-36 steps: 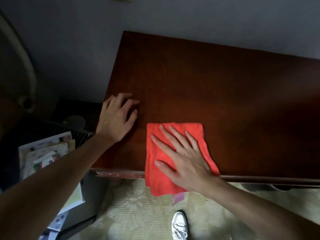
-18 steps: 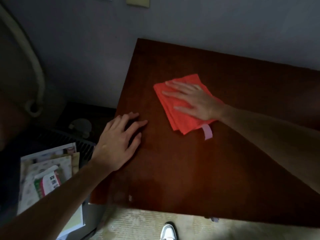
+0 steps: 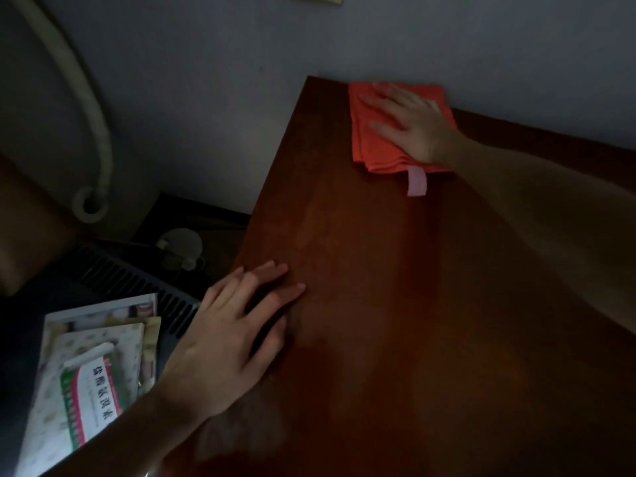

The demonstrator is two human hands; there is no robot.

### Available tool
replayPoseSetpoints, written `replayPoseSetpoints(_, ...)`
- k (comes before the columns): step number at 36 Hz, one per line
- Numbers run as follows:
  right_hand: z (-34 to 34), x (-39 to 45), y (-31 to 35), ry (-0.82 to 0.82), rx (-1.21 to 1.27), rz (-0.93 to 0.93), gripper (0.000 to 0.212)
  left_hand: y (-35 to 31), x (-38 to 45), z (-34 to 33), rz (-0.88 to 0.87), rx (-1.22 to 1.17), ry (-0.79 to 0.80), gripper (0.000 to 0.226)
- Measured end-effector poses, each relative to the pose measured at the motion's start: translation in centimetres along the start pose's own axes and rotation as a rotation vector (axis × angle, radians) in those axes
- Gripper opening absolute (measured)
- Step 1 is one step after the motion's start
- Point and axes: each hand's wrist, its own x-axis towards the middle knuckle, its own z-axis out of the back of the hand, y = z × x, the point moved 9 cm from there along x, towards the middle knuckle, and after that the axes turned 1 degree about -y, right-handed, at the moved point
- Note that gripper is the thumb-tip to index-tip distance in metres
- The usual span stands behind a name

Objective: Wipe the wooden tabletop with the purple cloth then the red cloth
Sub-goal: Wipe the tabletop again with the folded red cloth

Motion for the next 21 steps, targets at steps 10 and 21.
replayPoseSetpoints(10,-1.3,-5.4,2.6,-0.085,0.045,-0.360,0.064,-0.4,-0.3,0.3,-0.023,0.013,-0.051,0.043)
replayPoseSetpoints(21,-4.5,-20.0,17.1,-0.101,0.000,-0.307,0.069,1.4,-2.0,2.5,0.144,0.109,-0.302,0.026)
